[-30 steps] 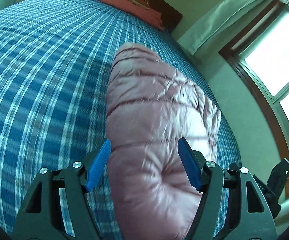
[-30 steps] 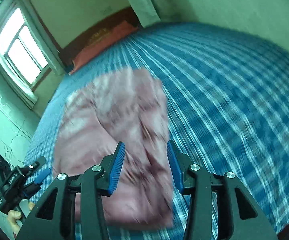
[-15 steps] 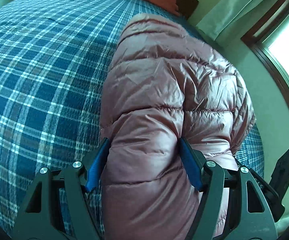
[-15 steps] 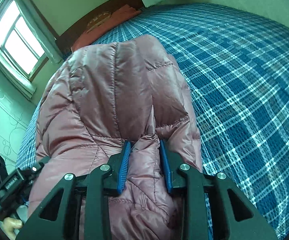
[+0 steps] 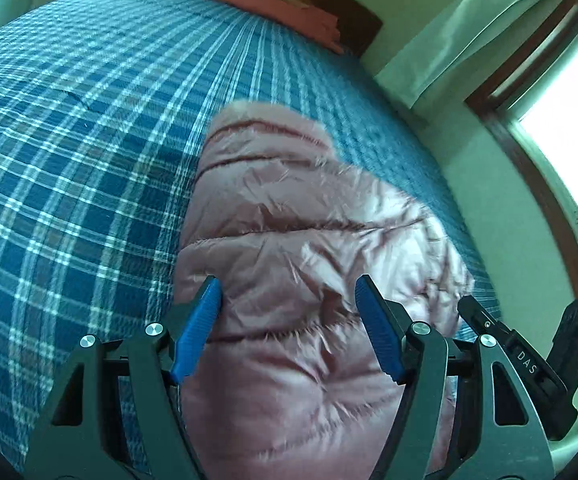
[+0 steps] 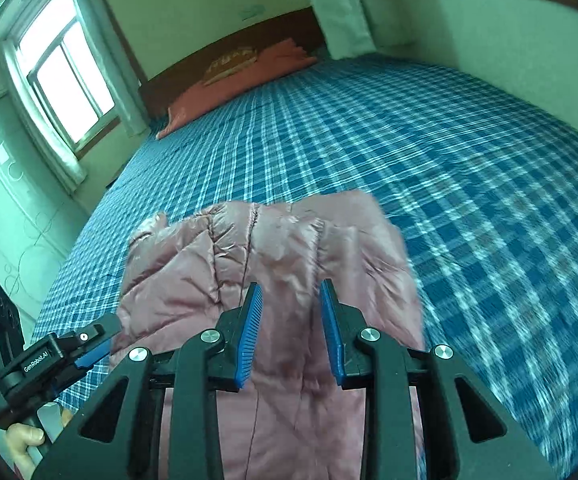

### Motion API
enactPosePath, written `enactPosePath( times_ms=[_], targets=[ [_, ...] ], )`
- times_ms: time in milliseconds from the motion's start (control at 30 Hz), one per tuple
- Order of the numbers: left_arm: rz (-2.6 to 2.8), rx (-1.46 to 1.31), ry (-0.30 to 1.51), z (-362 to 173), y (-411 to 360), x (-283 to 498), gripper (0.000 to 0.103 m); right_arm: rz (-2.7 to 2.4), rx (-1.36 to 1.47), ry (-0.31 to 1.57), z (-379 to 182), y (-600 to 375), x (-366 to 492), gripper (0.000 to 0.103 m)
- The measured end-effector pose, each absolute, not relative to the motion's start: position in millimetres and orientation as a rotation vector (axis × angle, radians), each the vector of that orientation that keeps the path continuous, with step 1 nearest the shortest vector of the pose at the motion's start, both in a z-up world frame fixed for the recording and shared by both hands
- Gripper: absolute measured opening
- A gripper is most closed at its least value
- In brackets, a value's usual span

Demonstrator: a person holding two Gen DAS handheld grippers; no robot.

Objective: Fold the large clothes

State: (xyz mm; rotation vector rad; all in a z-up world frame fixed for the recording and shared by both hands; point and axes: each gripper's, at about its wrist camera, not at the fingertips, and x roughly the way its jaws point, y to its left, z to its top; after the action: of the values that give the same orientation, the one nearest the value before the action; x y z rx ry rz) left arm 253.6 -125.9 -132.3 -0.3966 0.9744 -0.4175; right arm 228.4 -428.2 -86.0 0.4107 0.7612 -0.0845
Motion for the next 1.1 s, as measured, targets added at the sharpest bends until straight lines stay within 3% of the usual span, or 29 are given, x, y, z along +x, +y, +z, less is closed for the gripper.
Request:
enactPosePath(
  times_ms=[233,433,533,567,600,633,800,967,1100],
  targets=[
    [-0.351,-0.351,1.036,-165,-141,269,0.069,-0.094,0.450,0.871,-146,-437,257,0.029],
    [-0.359,-0.316,1.065,-166,-145,273,0.069,-0.101,0.460,0.871,-150,-440,263,0.029],
    [-0.366,-0.373,1.056,-153,-126,269,0.069,-0.079,0.492,0.853,-131,-443,251,0.034],
    [-0.338,-0.442,1.054,-149,-110,265,0.071,-0.068,0.519,0.831,-124,-448,244,0.044],
    [-0.327,-0.497,1.053,-148,-100,262,0.071,-0.062,0.540,0.813,-120,-452,237,0.062],
    [-0.319,-0.571,1.052,-147,-87,259,0.072,-0.065,0.571,0.784,-114,-459,226,0.068],
    [-0.271,-0.859,1.047,-162,-49,244,0.078,-0.073,0.705,0.781,-126,-491,210,0.070],
    [-0.282,-0.969,1.134,-193,-54,241,0.080,-0.026,0.910,0.820,-165,-514,206,0.070],
    [-0.321,-0.981,1.099,-195,-62,235,0.086,0.058,1.008,0.789,-179,-517,202,0.073]
  ],
)
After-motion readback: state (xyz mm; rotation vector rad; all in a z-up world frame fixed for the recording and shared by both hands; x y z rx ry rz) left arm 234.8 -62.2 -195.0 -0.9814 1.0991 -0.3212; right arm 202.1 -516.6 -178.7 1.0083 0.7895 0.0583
